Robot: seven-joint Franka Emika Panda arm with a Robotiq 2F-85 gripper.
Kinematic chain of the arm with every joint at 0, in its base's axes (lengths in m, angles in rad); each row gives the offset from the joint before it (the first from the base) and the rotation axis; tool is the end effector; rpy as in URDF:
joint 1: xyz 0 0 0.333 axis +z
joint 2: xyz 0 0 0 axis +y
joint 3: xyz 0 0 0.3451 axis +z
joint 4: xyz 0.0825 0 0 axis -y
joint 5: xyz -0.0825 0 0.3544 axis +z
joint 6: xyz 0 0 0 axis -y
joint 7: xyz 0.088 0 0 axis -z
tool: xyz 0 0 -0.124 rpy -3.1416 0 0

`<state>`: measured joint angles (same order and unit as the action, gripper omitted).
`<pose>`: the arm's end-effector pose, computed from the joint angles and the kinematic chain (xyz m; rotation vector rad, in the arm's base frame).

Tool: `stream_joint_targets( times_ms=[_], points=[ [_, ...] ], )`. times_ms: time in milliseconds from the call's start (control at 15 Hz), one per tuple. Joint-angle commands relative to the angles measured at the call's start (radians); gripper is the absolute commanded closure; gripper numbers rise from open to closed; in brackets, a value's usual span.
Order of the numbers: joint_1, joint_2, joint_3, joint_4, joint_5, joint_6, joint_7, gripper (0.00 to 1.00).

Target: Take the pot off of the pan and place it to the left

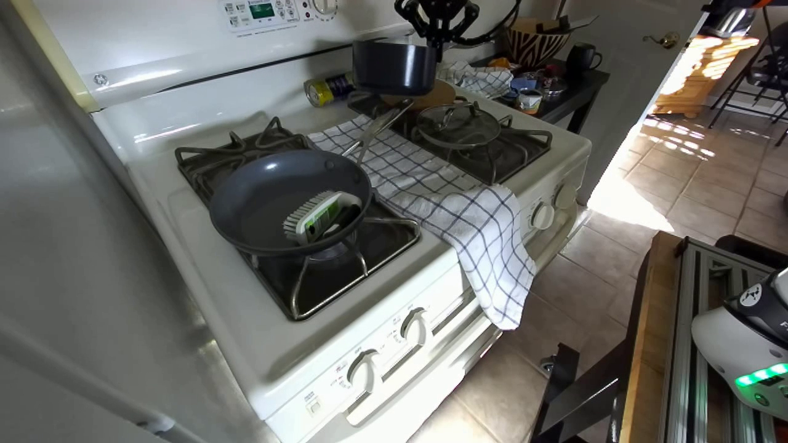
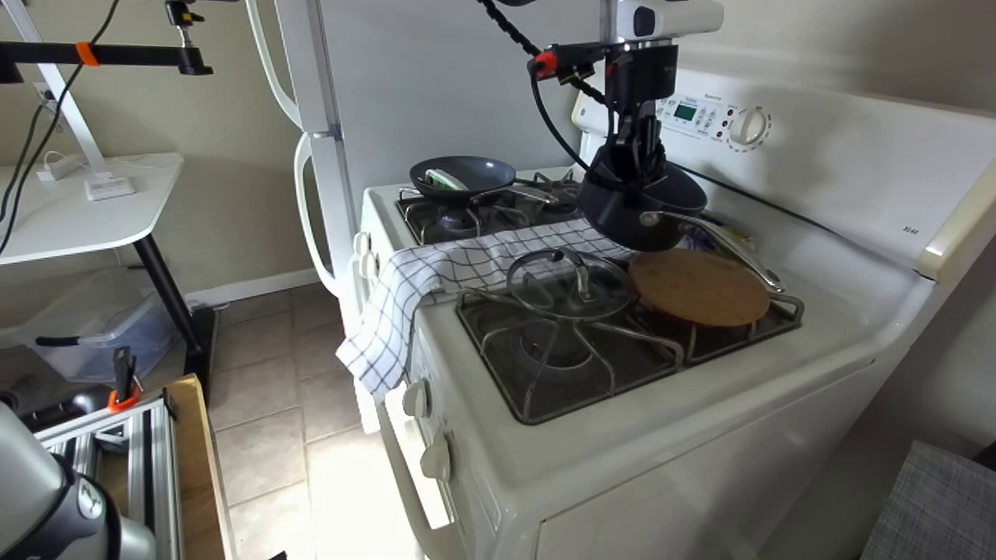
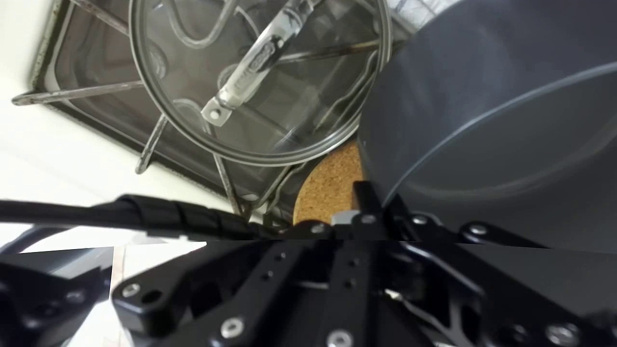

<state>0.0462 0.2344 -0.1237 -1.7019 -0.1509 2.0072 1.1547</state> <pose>0.6153 -0.0527 0.4846 2.5242 -1.6698 0.2241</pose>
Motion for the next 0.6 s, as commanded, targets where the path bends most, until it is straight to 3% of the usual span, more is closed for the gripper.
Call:
stream_joint_targets(
  times_ms=[0,533],
  points=[
    [-0.003,0.015,-0.006,0.054,-0.07,-0.054,0.071,0.99],
    [-0.003,0.066,-0.031,0.102,-0.166,-0.078,0.21,0.99]
  ],
)
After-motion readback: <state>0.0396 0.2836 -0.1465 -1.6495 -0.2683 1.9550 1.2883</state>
